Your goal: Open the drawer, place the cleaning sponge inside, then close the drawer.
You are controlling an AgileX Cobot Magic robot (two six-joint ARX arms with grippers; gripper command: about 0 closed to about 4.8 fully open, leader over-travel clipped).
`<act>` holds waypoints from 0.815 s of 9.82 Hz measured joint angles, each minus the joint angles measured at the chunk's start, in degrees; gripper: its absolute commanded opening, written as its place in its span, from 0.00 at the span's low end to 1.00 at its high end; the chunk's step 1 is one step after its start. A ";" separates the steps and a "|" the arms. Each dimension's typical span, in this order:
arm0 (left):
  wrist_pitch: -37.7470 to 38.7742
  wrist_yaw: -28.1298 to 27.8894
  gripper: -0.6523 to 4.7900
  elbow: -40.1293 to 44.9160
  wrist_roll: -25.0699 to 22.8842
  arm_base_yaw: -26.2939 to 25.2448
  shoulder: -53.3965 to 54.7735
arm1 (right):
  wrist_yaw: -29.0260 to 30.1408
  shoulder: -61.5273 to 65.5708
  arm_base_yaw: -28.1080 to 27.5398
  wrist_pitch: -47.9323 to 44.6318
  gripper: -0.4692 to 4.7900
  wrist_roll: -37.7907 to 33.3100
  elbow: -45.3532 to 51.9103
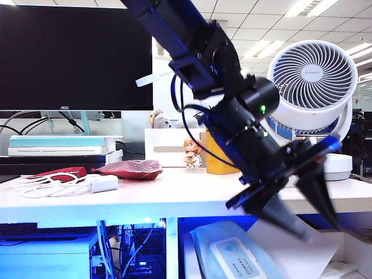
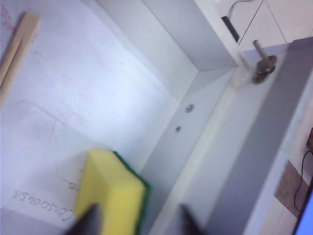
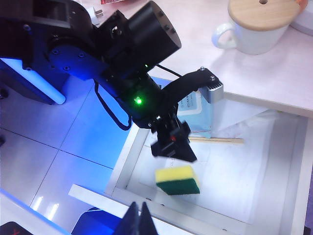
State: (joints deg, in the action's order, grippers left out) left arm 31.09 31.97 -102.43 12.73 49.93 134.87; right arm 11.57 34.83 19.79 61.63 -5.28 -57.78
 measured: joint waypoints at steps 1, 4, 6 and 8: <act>0.00 -0.02 0.15 0.00 -0.07 0.00 -0.98 | 0.00 0.00 0.00 0.00 0.08 0.00 0.00; -0.22 -0.02 0.11 0.00 -0.70 0.00 -4.07 | -0.83 0.00 0.00 0.09 0.08 0.00 0.00; 0.57 -0.07 0.11 0.02 -2.71 -0.09 -9.90 | -2.58 0.26 -0.02 1.86 0.08 -0.52 0.00; 1.22 -1.09 0.11 0.00 -4.59 -1.62 -23.32 | -2.56 5.16 -0.02 5.03 0.08 -1.11 -0.02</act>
State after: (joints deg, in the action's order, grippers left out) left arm 32.32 30.87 -102.43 8.14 48.31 111.55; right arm 9.02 39.99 19.77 66.65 -6.39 -57.80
